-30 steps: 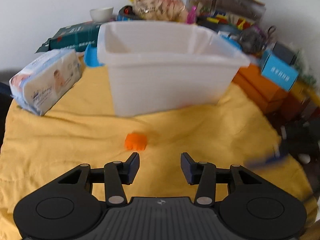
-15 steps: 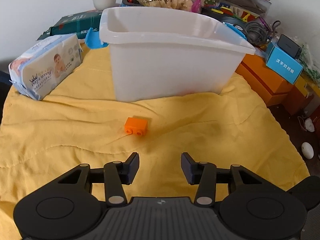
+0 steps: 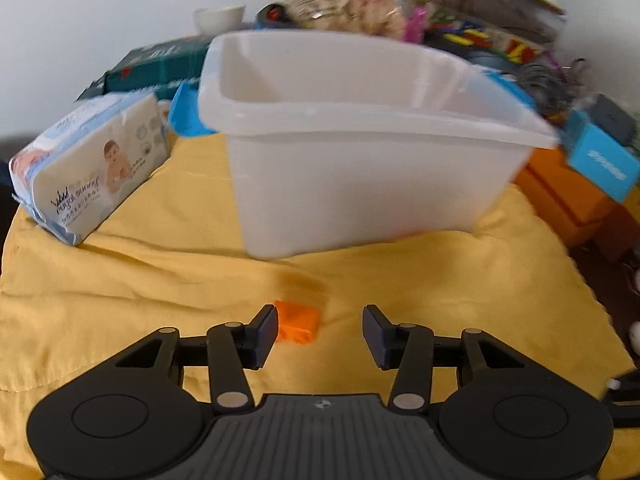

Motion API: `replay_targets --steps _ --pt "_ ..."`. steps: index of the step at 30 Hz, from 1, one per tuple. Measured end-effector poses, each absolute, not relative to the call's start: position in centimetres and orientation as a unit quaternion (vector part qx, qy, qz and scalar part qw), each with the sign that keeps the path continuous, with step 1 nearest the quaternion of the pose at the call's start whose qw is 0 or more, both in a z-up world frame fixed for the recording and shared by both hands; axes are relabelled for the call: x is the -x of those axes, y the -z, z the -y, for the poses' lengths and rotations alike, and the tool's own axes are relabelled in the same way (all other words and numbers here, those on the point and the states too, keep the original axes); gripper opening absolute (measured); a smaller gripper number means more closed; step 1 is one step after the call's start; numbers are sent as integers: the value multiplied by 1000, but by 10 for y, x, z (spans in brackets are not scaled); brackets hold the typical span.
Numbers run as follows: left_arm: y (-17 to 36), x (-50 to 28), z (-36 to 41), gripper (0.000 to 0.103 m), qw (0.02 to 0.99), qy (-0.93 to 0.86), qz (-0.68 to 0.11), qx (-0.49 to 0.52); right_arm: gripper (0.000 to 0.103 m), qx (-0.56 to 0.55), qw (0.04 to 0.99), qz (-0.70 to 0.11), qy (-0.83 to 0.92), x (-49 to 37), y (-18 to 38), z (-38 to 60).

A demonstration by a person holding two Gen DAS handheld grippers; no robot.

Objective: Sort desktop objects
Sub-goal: 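Grasp the small yellow flat piece with the right tool while the left tool grasps the orange brick, then carry the yellow piece and orange brick up over the white bin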

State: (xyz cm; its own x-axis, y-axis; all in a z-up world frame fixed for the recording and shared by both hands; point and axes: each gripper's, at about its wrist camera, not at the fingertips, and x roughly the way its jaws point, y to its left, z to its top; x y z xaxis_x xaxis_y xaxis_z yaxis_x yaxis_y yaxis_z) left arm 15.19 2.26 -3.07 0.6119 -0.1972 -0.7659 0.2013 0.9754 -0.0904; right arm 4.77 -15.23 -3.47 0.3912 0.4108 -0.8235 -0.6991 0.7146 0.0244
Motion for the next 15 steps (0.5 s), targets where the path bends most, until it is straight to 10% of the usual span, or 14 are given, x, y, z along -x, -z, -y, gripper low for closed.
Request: replay_targets --steps 4,7,15 --pt "51 -174 -24 51 889 94 -447 21 17 158 828 -434 -319 -59 35 157" --pt "60 -177 -25 20 878 103 -467 19 17 152 832 -435 -309 -65 37 161" --pt "38 -151 -30 17 888 141 -437 30 17 130 857 -412 -279 -88 29 177"
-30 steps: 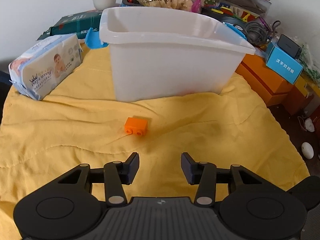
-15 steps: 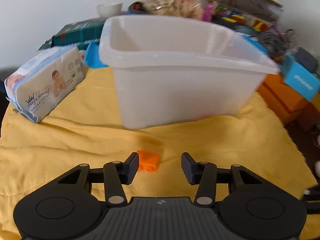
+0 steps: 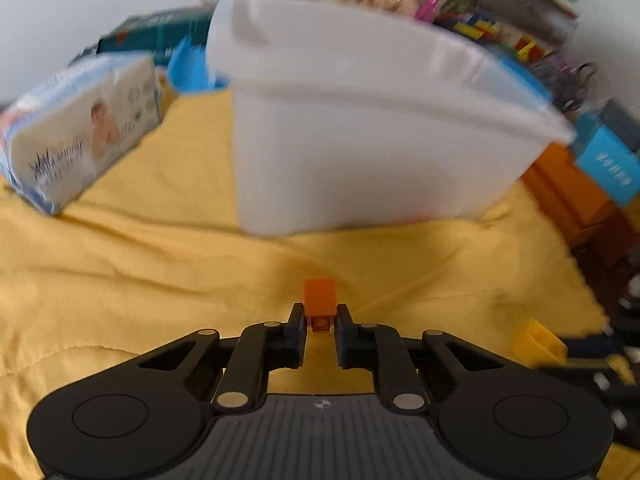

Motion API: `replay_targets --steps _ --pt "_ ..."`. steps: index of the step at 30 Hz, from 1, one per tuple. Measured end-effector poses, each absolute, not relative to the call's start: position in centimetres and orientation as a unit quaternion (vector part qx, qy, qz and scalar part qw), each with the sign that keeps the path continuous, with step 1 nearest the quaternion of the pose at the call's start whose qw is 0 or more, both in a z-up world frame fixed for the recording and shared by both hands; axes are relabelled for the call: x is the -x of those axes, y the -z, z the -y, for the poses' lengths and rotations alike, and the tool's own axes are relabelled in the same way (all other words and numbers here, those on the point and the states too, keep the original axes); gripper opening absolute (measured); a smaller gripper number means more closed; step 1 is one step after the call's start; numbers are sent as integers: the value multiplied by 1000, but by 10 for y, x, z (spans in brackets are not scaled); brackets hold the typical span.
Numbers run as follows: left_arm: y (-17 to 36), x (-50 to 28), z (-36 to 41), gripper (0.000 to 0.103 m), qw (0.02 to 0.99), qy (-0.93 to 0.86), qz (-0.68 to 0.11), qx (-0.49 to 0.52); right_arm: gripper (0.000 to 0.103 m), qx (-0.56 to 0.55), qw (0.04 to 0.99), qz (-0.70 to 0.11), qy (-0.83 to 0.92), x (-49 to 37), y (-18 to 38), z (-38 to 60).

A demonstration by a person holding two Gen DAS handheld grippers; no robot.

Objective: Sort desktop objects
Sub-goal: 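Carry the yellow piece and orange brick up over the white bin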

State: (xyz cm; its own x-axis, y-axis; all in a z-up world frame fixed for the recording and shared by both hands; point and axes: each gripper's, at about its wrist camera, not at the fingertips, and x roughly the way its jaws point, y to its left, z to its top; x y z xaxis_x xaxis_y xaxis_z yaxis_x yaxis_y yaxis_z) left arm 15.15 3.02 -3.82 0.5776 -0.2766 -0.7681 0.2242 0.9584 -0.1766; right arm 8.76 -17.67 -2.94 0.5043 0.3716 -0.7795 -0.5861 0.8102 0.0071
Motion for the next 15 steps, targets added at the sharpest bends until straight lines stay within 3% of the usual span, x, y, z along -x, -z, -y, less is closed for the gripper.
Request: replay_targets --steps 7,15 --pt "-38 -137 -20 17 919 170 -355 19 17 122 895 -348 -251 -102 -18 188" --pt "-99 -177 -4 17 946 166 -278 -25 17 115 929 -281 -213 -150 -72 194"
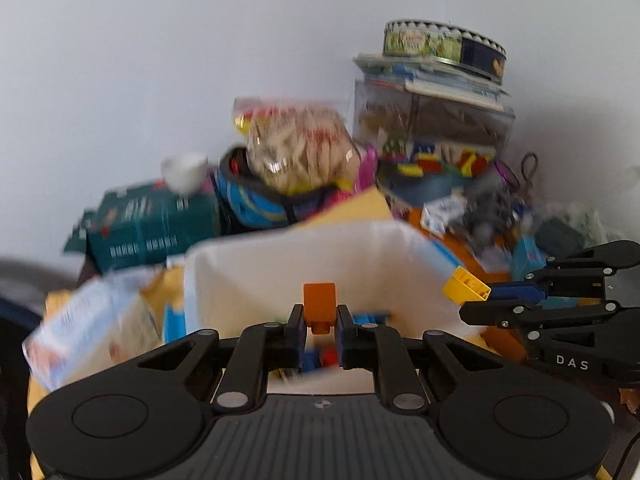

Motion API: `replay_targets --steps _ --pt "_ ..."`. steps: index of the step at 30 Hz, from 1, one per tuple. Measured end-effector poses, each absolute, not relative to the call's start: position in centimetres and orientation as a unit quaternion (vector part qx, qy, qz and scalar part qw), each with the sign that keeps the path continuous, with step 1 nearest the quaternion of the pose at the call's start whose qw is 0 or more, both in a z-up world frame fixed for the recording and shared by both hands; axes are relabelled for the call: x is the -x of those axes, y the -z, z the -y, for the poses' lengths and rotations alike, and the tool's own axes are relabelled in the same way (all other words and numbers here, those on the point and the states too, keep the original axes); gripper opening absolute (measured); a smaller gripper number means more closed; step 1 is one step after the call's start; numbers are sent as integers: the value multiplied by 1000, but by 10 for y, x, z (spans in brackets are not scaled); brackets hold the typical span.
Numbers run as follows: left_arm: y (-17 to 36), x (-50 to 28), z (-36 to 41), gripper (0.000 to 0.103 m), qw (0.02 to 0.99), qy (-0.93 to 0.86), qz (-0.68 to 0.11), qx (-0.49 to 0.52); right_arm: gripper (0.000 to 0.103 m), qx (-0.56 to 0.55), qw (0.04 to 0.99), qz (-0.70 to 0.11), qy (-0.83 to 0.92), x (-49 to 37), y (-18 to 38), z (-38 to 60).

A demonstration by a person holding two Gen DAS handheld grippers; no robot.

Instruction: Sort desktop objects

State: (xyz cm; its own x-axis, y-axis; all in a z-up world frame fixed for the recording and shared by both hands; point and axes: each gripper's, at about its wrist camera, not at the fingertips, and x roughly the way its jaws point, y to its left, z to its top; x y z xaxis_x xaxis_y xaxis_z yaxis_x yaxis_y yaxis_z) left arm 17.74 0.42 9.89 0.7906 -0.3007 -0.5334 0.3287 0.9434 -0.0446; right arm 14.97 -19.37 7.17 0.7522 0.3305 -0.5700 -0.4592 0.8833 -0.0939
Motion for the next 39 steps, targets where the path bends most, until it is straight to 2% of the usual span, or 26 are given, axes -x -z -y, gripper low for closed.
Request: replay_targets --steps 5,10,11,12,14,17,19,21,23,25,26,27,29,32,39 --pt "-103 -214 2 17 950 156 -270 -31 17 120 938 -266 -189 -182 -84 184" --pt "-69 -244 3 18 938 141 -316 -11 18 110 929 -310 -168 -222 -60 176" --pt "-62 -246 3 23 936 135 -326 -10 19 108 925 -324 -168 -227 -54 176" --pt "-57 -247 3 32 933 135 -334 -7 26 103 921 -336 -167 -232 -47 175" --pt "-50 -247 3 44 928 138 -347 -5 29 94 918 -349 -165 -236 -40 176" --pt "-53 -241 5 52 931 134 -340 -18 32 96 918 -349 -165 -235 -38 176" --pt "-59 -237 6 59 934 133 -331 -20 40 98 920 -344 -163 -233 -40 175" --pt "-70 -231 7 66 941 127 -313 -26 47 102 923 -336 -160 -231 -44 175" --pt "-81 -220 13 67 951 109 -284 -60 51 106 925 -327 -159 -228 -50 175" --pt "-92 -202 28 77 962 74 -234 -123 57 109 928 -320 -156 -225 -56 175" --pt "-96 -194 34 87 965 56 -214 -143 60 109 929 -317 -156 -223 -58 175" --pt "-100 -186 39 91 968 42 -195 -149 62 106 929 -316 -158 -221 -60 176" --pt "-105 -178 43 93 973 36 -179 -144 65 101 929 -316 -161 -217 -62 179" --pt "-107 -184 46 93 963 48 -225 -140 70 101 928 -324 -157 -213 -64 180" --pt "-111 -193 44 93 957 40 -263 -118 89 120 925 -331 -145 -202 -69 177"
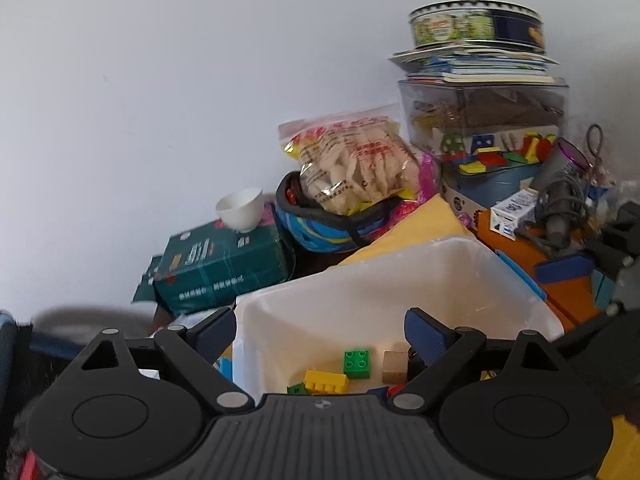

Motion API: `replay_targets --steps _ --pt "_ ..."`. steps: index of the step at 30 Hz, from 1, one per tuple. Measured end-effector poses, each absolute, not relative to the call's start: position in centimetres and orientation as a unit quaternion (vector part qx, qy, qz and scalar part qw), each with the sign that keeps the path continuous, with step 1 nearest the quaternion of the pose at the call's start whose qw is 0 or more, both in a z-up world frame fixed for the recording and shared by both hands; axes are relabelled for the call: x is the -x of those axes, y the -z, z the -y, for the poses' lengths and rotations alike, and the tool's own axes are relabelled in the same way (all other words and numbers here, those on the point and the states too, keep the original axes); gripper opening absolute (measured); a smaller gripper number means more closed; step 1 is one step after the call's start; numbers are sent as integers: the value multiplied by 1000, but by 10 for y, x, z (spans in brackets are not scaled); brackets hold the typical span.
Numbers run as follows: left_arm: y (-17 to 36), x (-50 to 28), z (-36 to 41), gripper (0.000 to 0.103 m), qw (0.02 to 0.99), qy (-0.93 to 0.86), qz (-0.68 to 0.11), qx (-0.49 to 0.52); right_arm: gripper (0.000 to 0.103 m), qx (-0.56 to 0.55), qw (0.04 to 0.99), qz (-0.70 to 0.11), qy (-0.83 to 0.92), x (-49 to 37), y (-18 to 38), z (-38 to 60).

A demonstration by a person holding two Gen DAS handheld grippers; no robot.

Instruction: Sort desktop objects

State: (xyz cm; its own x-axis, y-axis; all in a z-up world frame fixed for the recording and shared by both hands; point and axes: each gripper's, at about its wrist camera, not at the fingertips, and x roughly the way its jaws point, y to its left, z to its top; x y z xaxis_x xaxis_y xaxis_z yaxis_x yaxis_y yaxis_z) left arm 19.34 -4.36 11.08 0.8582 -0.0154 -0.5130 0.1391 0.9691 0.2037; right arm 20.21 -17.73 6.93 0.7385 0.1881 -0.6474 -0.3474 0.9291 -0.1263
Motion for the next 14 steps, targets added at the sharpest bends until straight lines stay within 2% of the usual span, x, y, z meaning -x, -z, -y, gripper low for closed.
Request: replay_targets --steps 14 --pt "-114 -187 38 93 955 28 -282 -91 91 130 927 -329 -122 -187 -70 176"
